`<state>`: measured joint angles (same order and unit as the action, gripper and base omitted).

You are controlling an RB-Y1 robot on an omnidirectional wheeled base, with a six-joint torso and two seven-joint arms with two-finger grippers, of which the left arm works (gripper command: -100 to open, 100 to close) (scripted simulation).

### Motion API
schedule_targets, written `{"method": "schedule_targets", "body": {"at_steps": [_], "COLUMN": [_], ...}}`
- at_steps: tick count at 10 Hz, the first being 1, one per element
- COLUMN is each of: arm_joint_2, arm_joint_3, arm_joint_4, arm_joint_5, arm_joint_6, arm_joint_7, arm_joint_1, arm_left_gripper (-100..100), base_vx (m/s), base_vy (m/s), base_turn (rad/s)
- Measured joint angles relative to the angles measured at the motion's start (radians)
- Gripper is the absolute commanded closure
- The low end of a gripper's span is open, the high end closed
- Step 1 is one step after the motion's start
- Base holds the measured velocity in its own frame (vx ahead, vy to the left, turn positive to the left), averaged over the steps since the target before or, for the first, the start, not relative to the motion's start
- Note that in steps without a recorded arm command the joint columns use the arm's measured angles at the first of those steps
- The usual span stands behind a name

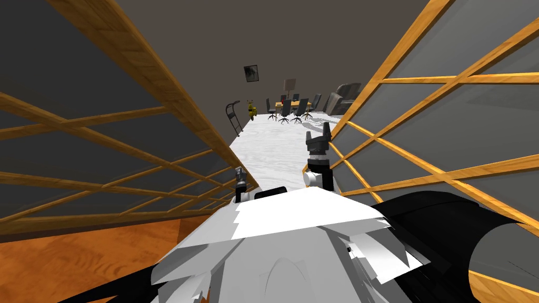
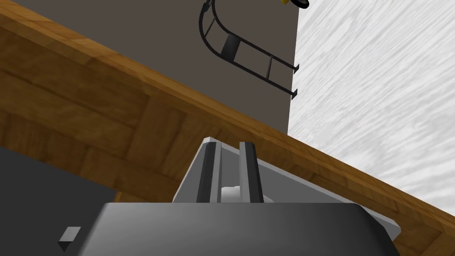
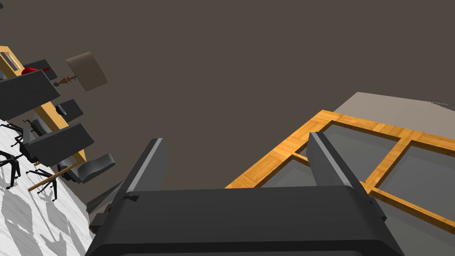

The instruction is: Push the door open

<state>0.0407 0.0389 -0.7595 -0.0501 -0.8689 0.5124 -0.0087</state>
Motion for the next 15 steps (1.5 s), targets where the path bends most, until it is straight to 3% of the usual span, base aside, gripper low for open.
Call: {"method": "schedule_targets", "body": {"at_steps": [1,2,9,15], "arm_joint_2": [0.003,-0.005,-0.005,-0.017], "arm_joint_3": [-0.004,-0.008,-0.033,-0.057], "arm_joint_4": [-0.002,-0.041,-0.062,-0.086], "arm_joint_5": [-0.013,-0.032,-0.121,-0.207], "arm_joint_6": [-0.003,0.020,0.020,0.023], "arm_joint_7": [0.017,0.036,0.191,0.339], "arm_joint_1": [0.004,0.023,0.044,0.066], "arm_left_gripper": [100,-100,-100,-100], "base_vx": [0.055,0.006,-0.057,-0.053], "base_vy": [-0.018,-0.040,-0.007,-0.014], "base_turn": [0.047,-0.028,-0.007,-0.010]}}
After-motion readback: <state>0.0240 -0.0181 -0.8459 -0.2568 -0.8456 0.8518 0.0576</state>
